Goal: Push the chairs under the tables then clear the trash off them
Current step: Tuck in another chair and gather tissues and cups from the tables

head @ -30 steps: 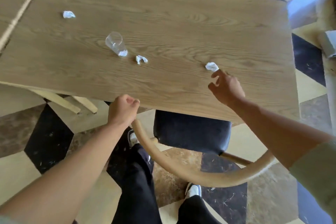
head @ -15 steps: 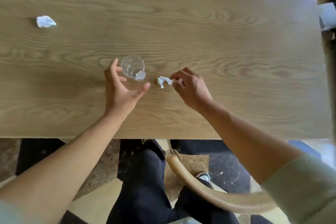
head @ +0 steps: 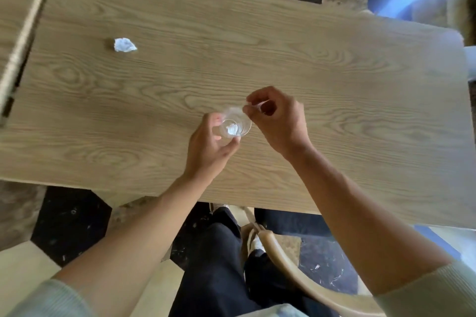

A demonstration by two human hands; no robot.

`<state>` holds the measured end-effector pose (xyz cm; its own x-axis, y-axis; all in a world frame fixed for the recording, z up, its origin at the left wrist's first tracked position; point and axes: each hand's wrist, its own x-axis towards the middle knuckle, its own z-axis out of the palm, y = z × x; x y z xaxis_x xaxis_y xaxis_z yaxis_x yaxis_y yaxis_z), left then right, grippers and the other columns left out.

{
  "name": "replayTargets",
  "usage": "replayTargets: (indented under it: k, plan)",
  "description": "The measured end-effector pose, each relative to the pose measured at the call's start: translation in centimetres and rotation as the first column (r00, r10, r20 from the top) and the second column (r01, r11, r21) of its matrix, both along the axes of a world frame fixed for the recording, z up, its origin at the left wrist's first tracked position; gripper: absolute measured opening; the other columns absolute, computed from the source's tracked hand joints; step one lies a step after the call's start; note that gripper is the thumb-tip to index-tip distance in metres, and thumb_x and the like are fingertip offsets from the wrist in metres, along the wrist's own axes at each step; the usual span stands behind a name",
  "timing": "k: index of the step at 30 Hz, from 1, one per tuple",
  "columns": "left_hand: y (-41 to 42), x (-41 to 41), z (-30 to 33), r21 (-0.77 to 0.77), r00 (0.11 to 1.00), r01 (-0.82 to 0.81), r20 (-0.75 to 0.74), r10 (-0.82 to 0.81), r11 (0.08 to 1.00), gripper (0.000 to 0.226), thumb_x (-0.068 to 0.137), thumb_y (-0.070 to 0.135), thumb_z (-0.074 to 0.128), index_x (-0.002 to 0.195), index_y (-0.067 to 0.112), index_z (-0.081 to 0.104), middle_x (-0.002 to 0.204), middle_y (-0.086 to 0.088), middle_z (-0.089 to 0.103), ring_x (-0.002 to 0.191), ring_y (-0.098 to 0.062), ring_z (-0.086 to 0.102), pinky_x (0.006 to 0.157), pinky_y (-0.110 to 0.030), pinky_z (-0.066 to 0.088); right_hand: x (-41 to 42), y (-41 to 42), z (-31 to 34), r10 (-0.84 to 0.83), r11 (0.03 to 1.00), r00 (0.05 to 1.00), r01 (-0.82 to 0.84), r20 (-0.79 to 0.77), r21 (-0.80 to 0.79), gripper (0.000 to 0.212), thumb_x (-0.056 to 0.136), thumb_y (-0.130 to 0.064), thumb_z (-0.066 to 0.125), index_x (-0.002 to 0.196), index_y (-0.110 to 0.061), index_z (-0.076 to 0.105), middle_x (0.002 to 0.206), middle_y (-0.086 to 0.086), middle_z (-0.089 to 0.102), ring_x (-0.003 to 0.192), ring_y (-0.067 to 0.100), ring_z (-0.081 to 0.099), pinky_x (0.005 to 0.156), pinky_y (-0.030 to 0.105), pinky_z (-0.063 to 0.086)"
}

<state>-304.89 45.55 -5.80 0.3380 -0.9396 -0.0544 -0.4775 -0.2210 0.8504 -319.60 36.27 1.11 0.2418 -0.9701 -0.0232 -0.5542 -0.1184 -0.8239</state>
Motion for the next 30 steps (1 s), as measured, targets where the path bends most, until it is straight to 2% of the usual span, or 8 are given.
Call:
replayTargets:
  k: [4, 7, 11, 14, 17, 20, 27, 30]
  plan:
    - [2.0, -0.2, 1.7, -0.075, 0.998, -0.044, 0.049, 0.048, 0.996, 0.057, 0.082, 0.023, 0.083, 0.130, 0.016, 0.054, 0.122, 0.007, 0.066, 0.106, -0.012, 0.065, 0.082, -0.041, 0.062, 1.2, 1.2, 0.8, 0.424, 0.897, 0.860, -0.442, -0.283, 0.000, 0.017, 0.086, -0.009, 0.074, 0.101, -0.016, 0.079, 0.098, -0.003, 0.078, 0.083, 0.008, 0.070, 0.079, 0.025, 0.055]
    - [4.6, 0.1, 3.1, -0.106, 0.989, -0.090, 0.110, 0.102, 0.990, 0.056, 0.077, 0.015, 0.081, 0.123, 0.032, 0.054, 0.115, 0.040, 0.061, 0.099, 0.007, 0.058, 0.087, -0.019, 0.054, 2.7, 2.6, 1.7, 0.575, 0.811, 0.747, -0.574, -0.334, 0.113, 0.033, 0.092, -0.013, 0.068, 0.125, -0.019, 0.072, 0.120, 0.002, 0.075, 0.106, 0.020, 0.070, 0.088, 0.028, 0.053]
    - [7.8, 1.6, 3.8, -0.015, 0.966, -0.223, 0.133, 0.223, 0.975, 0.058, 0.074, 0.039, 0.074, 0.126, 0.014, 0.065, 0.109, 0.006, 0.067, 0.096, -0.012, 0.062, 0.083, -0.042, 0.058, 5.6, 4.8, 3.1, 0.708, 0.700, 0.650, -0.699, -0.278, 0.147, 0.046, 0.091, 0.006, 0.053, 0.128, -0.017, 0.069, 0.127, 0.007, 0.071, 0.108, 0.022, 0.069, 0.084, 0.030, 0.055]
    - [8.8, 4.0, 4.4, 0.008, 0.963, -0.247, 0.112, 0.244, 0.969, 0.060, 0.078, 0.036, 0.076, 0.133, 0.018, 0.062, 0.117, 0.006, 0.064, 0.100, -0.011, 0.061, 0.085, -0.045, 0.060, 8.6, 5.2, 3.5, 0.687, 0.717, 0.685, -0.693, -0.241, 0.073, 0.047, 0.085, 0.009, 0.050, 0.117, -0.015, 0.073, 0.116, 0.006, 0.073, 0.096, 0.020, 0.069, 0.078, 0.030, 0.056]
    - [8.7, 7.3, 4.4, -0.003, 0.951, -0.285, 0.121, 0.283, 0.959, 0.060, 0.079, 0.036, 0.075, 0.134, 0.019, 0.059, 0.119, 0.007, 0.063, 0.103, -0.016, 0.063, 0.086, -0.046, 0.059, 12.1, 4.7, 2.9, 0.547, 0.833, 0.833, -0.551, -0.081, -0.042, 0.036, 0.081, 0.007, 0.056, 0.100, -0.014, 0.078, 0.100, 0.000, 0.076, 0.081, 0.008, 0.063, 0.073, 0.011, 0.046]
    - [7.2, 13.5, 3.3, 0.020, 0.933, -0.352, 0.091, 0.349, 0.936, 0.060, 0.080, 0.034, 0.079, 0.133, 0.016, 0.057, 0.117, 0.007, 0.061, 0.103, -0.016, 0.063, 0.086, -0.049, 0.060, 17.3, 2.5, 0.7, 0.337, 0.941, 0.942, -0.337, -0.010, -0.024, 0.025, 0.084, 0.000, 0.061, 0.094, -0.016, 0.077, 0.095, -0.001, 0.076, 0.079, 0.015, 0.067, 0.076, 0.026, 0.053]
    - [0.7, 30.0, -1.1, -0.013, 0.954, -0.298, 0.025, 0.298, 0.955, 0.069, 0.075, 0.040, 0.074, 0.133, 0.009, 0.054, 0.123, 0.001, 0.059, 0.109, -0.022, 0.062, 0.089, -0.051, 0.059, 32.0, -9.0, -6.2, 0.227, 0.961, 0.929, -0.167, -0.291, 0.218, 0.043, 0.093, -0.022, 0.066, 0.135, -0.018, 0.058, 0.132, 0.011, 0.054, 0.101, 0.027, 0.062, 0.079, 0.026, 0.041]
    - [-0.9, 33.9, -2.3, -0.009, 0.966, -0.259, 0.014, 0.259, 0.966, 0.060, 0.076, 0.036, 0.074, 0.128, 0.014, 0.055, 0.118, -0.003, 0.064, 0.104, -0.023, 0.064, 0.082, -0.051, 0.059, 36.1, -10.8, -7.8, 0.209, 0.970, 0.881, -0.131, -0.424, 0.206, 0.034, 0.092, -0.022, 0.069, 0.125, -0.014, 0.063, 0.132, 0.014, 0.049, 0.095, 0.032, 0.063, 0.078, 0.030, 0.047]
